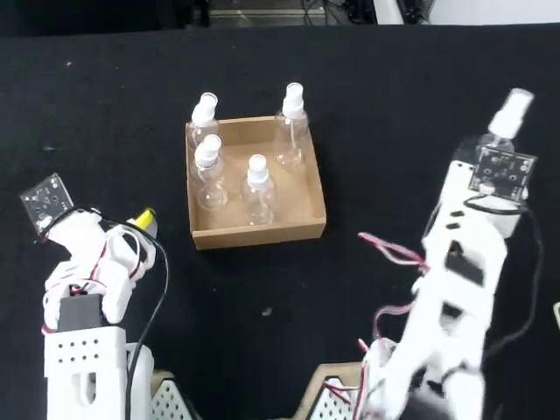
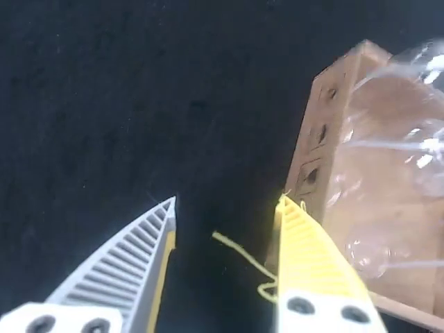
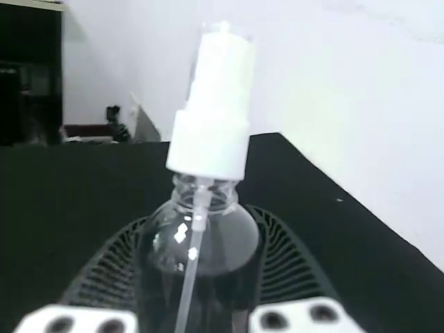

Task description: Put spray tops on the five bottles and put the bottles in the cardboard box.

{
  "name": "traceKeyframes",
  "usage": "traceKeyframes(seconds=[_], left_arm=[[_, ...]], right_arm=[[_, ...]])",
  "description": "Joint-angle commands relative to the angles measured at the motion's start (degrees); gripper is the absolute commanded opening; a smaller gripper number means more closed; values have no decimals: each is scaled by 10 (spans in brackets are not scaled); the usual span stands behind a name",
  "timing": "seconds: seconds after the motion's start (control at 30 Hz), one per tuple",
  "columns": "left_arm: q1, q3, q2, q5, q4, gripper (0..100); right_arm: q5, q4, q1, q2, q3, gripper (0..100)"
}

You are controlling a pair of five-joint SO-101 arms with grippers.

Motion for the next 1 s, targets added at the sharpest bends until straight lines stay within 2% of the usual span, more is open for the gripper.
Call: traceKeyframes(seconds=[0.0, 0.17, 0.27, 0.6, 0.83, 0.97], left_arm=[[0, 19, -7, 4, -56, 209], [0, 86, -7, 4, -166, 209], [0, 100, -7, 4, -193, 209], [0, 99, -7, 4, -193, 209], [0, 99, -7, 3, -194, 209], [0, 99, -7, 3, -194, 209]], right_arm=[[9, -233, 23, 189, -46, 11], [4, -424, 33, 409, -98, 11], [-45, -504, 37, 500, -127, 11], [-53, -516, 42, 589, -147, 13], [-53, -519, 33, 586, -110, 208], [-53, -519, 27, 586, -99, 245]])
